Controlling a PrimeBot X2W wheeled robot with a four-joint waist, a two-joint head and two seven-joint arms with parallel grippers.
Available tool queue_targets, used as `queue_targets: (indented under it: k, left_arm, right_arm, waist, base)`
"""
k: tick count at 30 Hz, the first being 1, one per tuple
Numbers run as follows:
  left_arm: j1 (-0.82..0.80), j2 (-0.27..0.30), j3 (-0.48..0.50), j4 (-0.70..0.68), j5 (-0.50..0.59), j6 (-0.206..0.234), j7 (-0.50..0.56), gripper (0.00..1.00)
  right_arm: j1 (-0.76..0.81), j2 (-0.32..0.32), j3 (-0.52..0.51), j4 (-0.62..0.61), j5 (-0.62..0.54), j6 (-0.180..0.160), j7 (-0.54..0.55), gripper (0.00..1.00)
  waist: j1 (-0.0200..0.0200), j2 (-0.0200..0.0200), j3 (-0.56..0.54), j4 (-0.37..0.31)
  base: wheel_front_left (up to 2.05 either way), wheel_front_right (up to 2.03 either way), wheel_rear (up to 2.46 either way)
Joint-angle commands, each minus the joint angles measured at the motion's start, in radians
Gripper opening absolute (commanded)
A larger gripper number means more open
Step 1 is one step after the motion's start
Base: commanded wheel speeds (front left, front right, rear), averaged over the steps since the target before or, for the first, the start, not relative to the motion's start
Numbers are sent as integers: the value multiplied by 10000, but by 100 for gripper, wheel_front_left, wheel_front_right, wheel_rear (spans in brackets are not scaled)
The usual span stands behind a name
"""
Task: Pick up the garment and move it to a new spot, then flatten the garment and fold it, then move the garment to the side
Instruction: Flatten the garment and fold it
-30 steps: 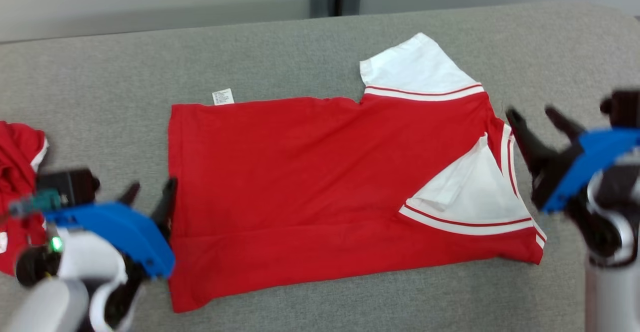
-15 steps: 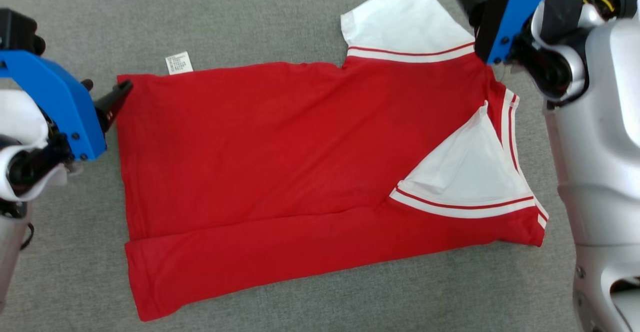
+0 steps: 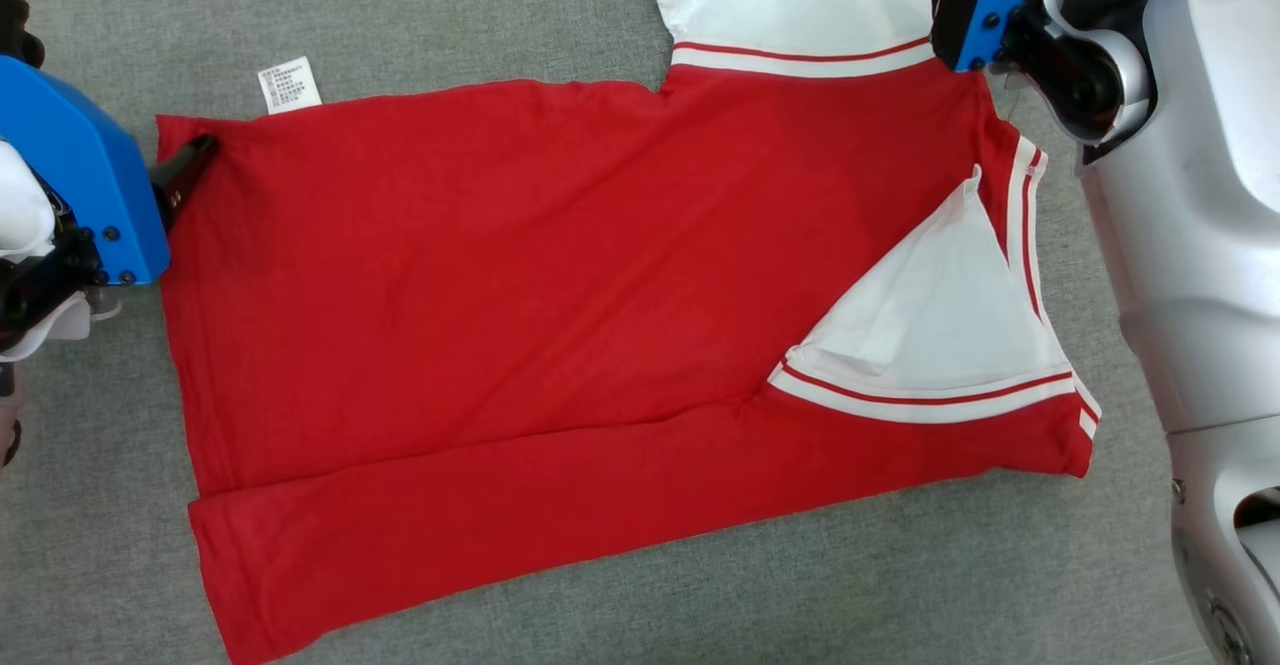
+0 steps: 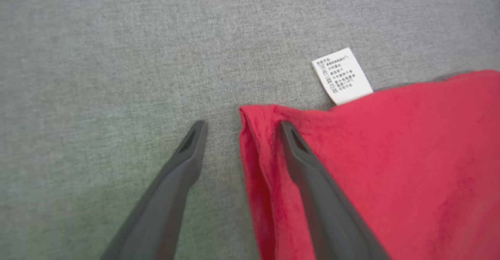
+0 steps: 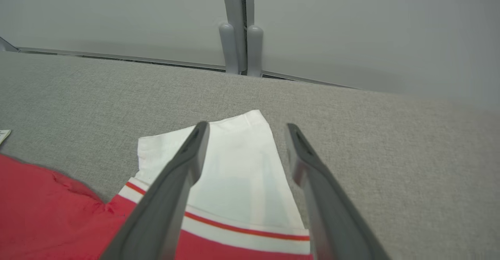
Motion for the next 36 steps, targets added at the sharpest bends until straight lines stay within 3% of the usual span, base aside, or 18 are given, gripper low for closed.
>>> queue_targets:
  k: [1, 3, 4, 5, 7, 12, 22, 31, 32, 33, 36]
  left_arm:
    - [79, -49, -99, 187, 19, -29, 47, 100]
    - [101, -51, -232, 295, 24, -43, 222, 100]
    - [143, -100, -290, 298, -87, -97, 364, 84]
    - [183, -200, -301, 276, -274, -160, 506, 0]
    - [202, -376, -329, 170, -484, -188, 728, 0]
    - [68, -594, -473, -334, -212, -473, 110, 0]
    - [-169, -1628, -985, -590, -137, -1087, -869, 0]
    - [-298, -1927, -1106, -206, 52, -1327, -1794, 0]
    - [-284, -1932, -1087, -145, 85, -1339, -1891, 0]
    - [-287, -1931, -1058, -78, 129, -1338, -1995, 0]
    - [-365, -1897, -878, 124, 369, -1170, -2598, 0]
  right_arm:
    - [-168, -128, 45, 164, 104, 6, -86, 100]
    - [-249, -226, 114, 407, 155, 6, -130, 100]
    - [-295, -271, 145, 536, 172, 6, -115, 100]
    - [-334, -331, 178, 670, 179, 6, -87, 100]
    - [-436, -481, 223, 963, 116, 6, 7, 100]
    - [-829, -823, 131, 1907, -102, 6, 299, 100]
    - [-1194, -1574, -184, 3301, -606, 6, 48, 100]
    - [-1474, -1909, -189, 4116, -1122, 6, -132, 100]
    - [-1504, -1867, -149, 4169, -1132, 6, -104, 9]
    - [-1516, -1846, -84, 4201, -1169, 6, -52, 0]
    - [-1610, -1894, -35, 4102, -1163, 3, -340, 0]
  waist:
    - [-2, 0, 10, -11]
    - [-2, 0, 26, 17]
    - [-2, 0, 29, 55]
    - [-2, 0, 33, 115]
    - [-2, 0, 68, 275]
    - [-2, 0, 243, 869]
    - [-2, 0, 578, 2297]
    - [-2, 0, 801, 2667]
    - [-2, 0, 817, 2653]
    - [-2, 0, 826, 2630]
    - [-2, 0, 796, 2508]
  base:
    - [0, 0, 0]
    - [0, 0, 0]
    - [0, 0, 0]
    - [0, 0, 0]
    - [0, 0, 0]
    - [0, 0, 0]
    - [0, 0, 0]
    - [0, 0, 0]
    - [0, 0, 0]
    - [0, 0, 0]
    - [0, 0, 0]
